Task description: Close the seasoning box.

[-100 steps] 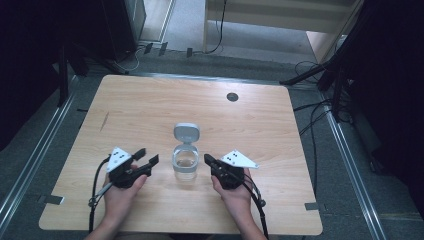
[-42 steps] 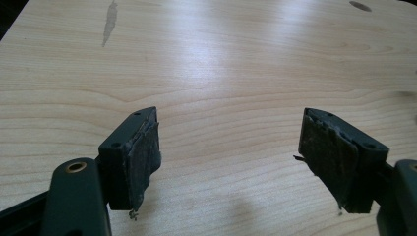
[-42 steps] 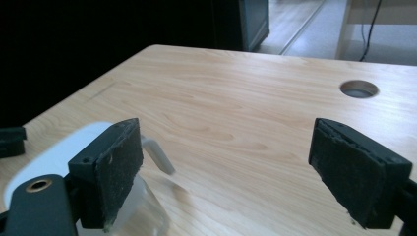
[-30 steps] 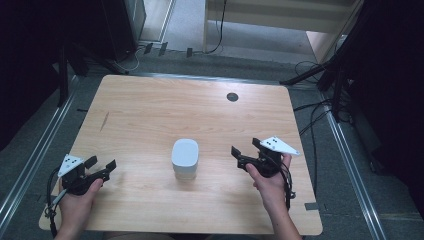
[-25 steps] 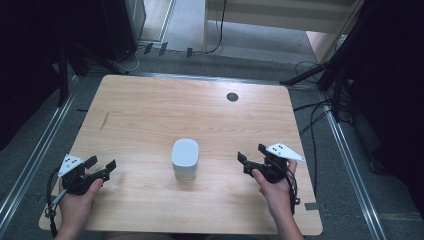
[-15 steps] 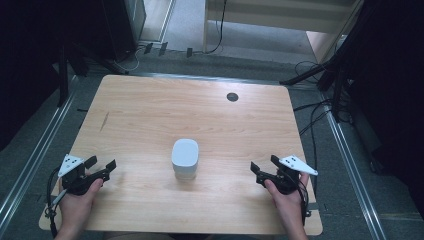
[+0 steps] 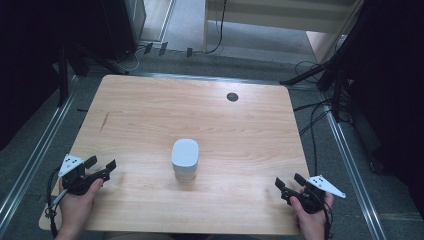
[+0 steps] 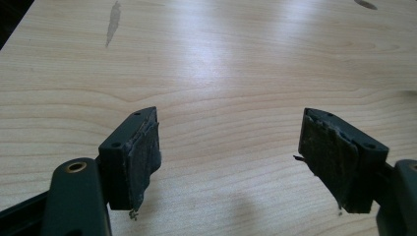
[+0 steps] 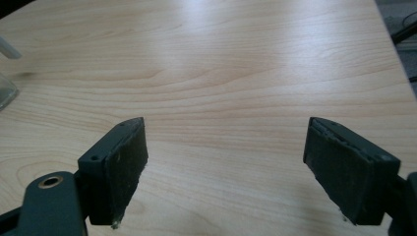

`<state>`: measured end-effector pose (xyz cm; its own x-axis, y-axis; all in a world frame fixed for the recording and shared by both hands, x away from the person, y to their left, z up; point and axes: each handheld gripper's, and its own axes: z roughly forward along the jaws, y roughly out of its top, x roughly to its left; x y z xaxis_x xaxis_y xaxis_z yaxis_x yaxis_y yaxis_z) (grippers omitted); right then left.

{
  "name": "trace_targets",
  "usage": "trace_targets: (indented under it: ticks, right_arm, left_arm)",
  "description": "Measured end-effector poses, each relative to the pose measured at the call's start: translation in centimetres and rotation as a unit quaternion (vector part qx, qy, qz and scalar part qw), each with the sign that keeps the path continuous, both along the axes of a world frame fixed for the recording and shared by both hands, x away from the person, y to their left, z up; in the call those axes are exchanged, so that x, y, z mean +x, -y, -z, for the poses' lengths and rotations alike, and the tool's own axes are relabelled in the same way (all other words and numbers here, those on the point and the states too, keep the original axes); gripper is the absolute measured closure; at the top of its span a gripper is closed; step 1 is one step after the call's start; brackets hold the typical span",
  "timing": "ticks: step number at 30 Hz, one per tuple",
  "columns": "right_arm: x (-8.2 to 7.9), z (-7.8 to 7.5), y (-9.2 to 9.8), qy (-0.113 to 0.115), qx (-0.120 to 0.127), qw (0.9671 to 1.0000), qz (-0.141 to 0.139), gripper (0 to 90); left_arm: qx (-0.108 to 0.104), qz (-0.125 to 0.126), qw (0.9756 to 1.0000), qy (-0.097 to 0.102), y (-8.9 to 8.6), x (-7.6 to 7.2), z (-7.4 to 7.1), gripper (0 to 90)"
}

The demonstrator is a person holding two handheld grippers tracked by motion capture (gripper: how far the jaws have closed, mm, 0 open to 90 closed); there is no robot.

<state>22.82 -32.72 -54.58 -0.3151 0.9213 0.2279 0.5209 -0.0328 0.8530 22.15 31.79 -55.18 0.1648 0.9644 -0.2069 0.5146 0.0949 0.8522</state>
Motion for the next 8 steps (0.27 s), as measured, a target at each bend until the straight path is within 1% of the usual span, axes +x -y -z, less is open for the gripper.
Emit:
trace_targets:
  ticks: [1, 2, 4, 7, 8]
  right_arm:
    - [-0.24, 0.06, 0.15, 0.003, -0.001, 1.0, 0.001, 18.0]
    - [-0.44, 0.14, 0.21, 0.005, 0.003, 1.0, 0.003, 18.2]
    - [-0.63, 0.15, 0.09, 0.01, -0.003, 0.9999, 0.006, 18.5]
    - [-0.56, 0.15, -0.35, 0.011, -0.016, 0.9998, 0.006, 18.5]
    - [-0.54, 0.15, -0.36, 0.011, -0.017, 0.9998, 0.006, 18.4]
  left_arm:
    - [0.0, 0.001, 1.0, 0.0, -0.01, 0.01, 0.0, 24.2]
    - [0.0, 0.0, 1.0, -0.001, -0.03, 0.01, 0.01, 24.2]
    - [-0.002, -0.001, 1.0, 0.0, -0.04, 0.03, 0.03, 24.3]
    - [-0.005, -0.002, 1.0, 0.001, -0.09, 0.06, 0.04, 24.3]
    - [-0.005, -0.002, 1.0, 0.001, -0.1, 0.04, 0.03, 24.6]
